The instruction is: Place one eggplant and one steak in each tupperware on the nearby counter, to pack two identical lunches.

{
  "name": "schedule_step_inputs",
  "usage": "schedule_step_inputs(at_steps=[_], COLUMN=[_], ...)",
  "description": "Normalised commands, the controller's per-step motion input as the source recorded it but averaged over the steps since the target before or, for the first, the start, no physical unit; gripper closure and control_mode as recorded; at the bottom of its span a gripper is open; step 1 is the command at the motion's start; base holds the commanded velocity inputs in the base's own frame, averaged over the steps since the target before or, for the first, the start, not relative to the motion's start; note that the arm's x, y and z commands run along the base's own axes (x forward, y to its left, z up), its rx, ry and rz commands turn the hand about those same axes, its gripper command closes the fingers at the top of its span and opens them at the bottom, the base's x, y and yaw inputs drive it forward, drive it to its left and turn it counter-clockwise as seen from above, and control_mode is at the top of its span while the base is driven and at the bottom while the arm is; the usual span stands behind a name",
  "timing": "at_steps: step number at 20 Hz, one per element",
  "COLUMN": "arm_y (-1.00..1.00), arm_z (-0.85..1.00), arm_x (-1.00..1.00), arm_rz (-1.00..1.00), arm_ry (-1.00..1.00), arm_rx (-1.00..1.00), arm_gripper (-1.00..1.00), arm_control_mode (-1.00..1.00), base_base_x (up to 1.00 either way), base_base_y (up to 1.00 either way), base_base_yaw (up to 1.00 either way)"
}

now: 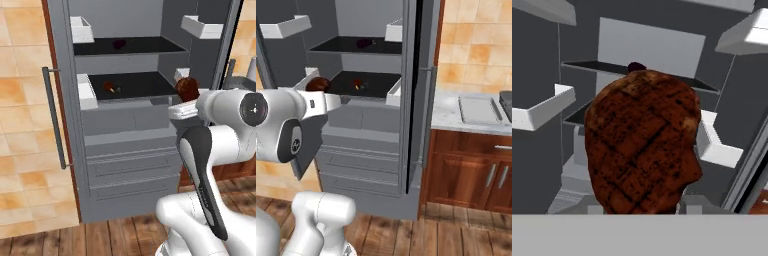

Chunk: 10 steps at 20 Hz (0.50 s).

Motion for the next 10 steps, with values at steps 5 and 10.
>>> schedule_step_inputs(at_steps=[5,10], arm_y=[0.0,0.0], arm_z=[0.0,0.0], arm_x=[0.0,0.0], arm_rz=[0.0,0.0], arm_ry=[0.0,0.0], arm_rx=[0.0,0.0], arm_gripper=[1.0,1.0], arm_control_mode=[1.0,1.0], base_base_x=[-0.33,-0.02], base_base_y=[-0.44,-0.79], base_base_yaw=[0.0,0.0])
